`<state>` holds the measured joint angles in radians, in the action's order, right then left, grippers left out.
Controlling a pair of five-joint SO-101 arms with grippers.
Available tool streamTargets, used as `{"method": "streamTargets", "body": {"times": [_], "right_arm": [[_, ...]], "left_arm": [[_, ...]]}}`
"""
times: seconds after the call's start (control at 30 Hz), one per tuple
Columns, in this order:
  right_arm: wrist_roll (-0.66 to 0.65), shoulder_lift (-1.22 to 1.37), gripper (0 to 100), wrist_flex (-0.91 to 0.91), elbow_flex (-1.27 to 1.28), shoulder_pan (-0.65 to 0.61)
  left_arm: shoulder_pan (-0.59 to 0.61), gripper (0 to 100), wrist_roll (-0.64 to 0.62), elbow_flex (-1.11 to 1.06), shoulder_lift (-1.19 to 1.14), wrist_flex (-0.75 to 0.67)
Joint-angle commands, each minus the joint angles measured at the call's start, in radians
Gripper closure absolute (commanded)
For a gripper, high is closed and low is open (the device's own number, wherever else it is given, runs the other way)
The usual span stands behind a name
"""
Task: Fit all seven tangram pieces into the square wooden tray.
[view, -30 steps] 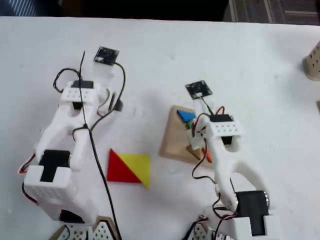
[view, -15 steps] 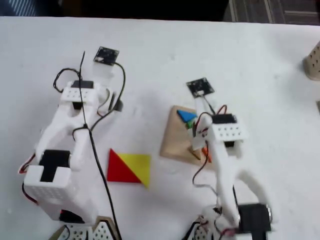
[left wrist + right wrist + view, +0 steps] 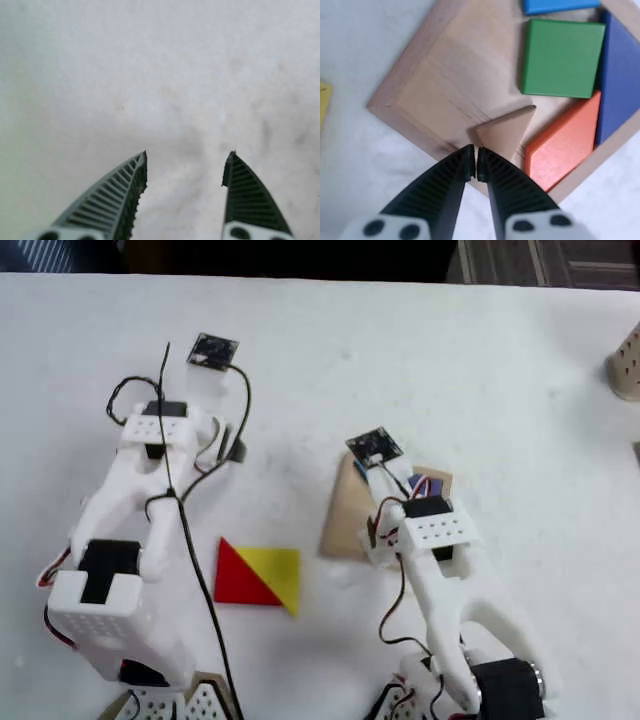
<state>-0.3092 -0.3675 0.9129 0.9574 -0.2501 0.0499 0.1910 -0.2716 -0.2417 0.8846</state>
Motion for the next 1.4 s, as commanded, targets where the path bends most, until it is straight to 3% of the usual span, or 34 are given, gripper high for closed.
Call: {"method": "streamTargets", "body": {"times": [0.0,0.6,1.37], "right_arm": [[0.000,0.005,97.9,-0.039,-0.031,0.047],[-0.002,0.191,97.9,-0.065,-0.181,0.108],[0.000,0.209,97.9,-0.090,-0.232,0.200]], "left_arm": [[0.008,75,-0.003,0.003,0.062,-0.021],[0.008,75,-0.003,0.003,0.064,-0.021],[0.008,75,-0.003,0.002,0.064,-0.020]]}}
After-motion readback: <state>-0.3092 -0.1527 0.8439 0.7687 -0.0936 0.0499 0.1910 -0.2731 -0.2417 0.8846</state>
